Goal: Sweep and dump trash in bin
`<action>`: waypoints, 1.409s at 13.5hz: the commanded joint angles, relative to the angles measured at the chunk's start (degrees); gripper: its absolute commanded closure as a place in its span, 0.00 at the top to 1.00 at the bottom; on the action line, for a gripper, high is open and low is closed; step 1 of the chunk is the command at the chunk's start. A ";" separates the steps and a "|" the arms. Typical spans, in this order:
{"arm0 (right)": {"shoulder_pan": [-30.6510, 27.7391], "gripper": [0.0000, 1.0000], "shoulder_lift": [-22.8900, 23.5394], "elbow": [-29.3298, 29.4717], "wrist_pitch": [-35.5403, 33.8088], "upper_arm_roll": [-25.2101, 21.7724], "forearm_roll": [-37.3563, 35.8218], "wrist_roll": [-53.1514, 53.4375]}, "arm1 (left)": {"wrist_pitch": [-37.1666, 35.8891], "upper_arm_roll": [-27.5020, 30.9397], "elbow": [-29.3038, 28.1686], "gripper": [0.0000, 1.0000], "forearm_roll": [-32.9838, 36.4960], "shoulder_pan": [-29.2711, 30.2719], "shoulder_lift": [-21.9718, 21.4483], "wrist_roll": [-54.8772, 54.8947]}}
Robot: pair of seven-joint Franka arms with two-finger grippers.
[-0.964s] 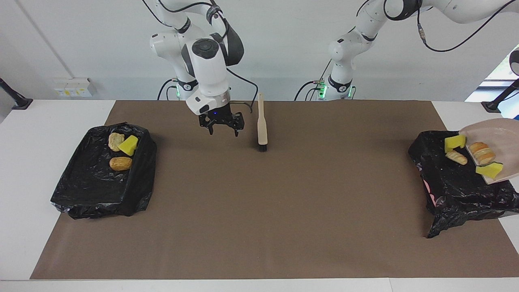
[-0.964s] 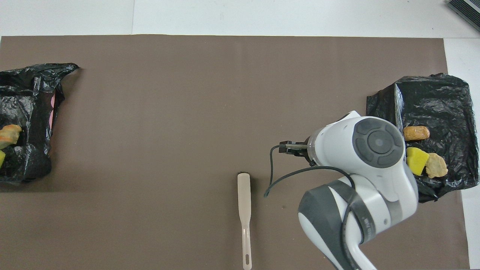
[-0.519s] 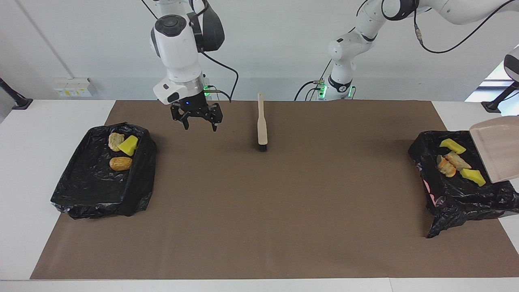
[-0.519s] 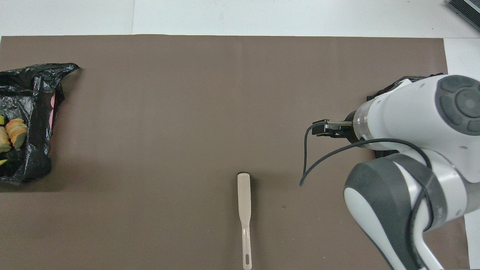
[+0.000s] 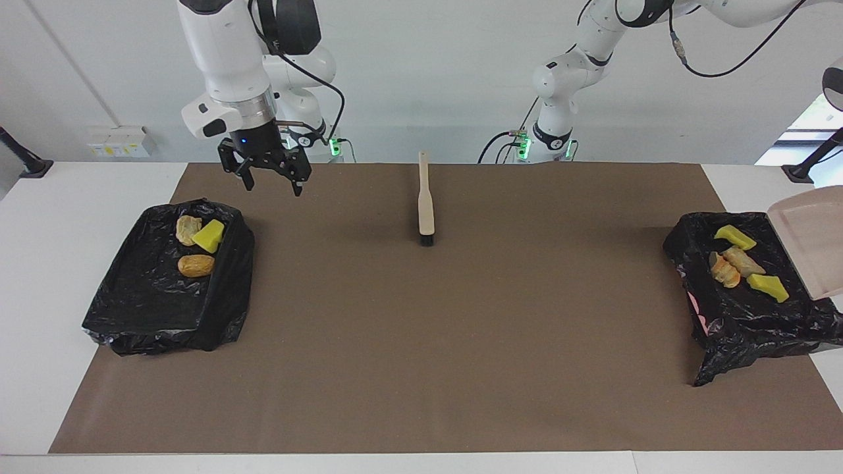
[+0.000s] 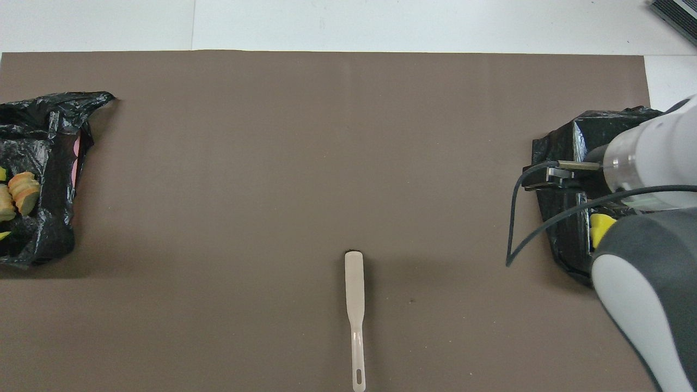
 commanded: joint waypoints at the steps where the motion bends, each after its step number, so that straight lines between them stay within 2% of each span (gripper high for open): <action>1: -1.21 1.00 -0.95 3.13 -5.31 -4.02 -0.98 -7.01 | -4.62 0.57 -0.60 0.00 -6.25 -2.77 -1.37 -2.65; 4: -2.09 1.00 -2.27 4.28 -9.98 -8.77 -0.81 -12.74 | -7.54 0.57 -3.58 0.00 -14.85 -3.12 -2.43 -5.20; 7: 0.97 1.00 -4.20 2.79 -13.06 -12.03 0.25 -12.31 | -11.49 0.49 -7.27 0.00 -18.13 -7.67 -3.48 -15.46; 11: -0.42 1.00 -3.68 3.40 -12.80 -11.51 -0.72 -13.36 | -10.71 0.40 -16.06 0.00 -22.44 -15.32 -7.17 -37.50; 14: -0.69 1.00 -3.77 4.46 -13.15 -11.15 -0.89 -13.71 | -11.76 0.31 -18.26 0.00 -27.26 -20.59 -7.18 -49.29; 19: -0.25 1.00 -4.03 4.28 -12.54 -11.07 -0.19 -13.01 | -10.80 0.22 -22.22 0.00 -30.26 -32.45 -6.65 -79.32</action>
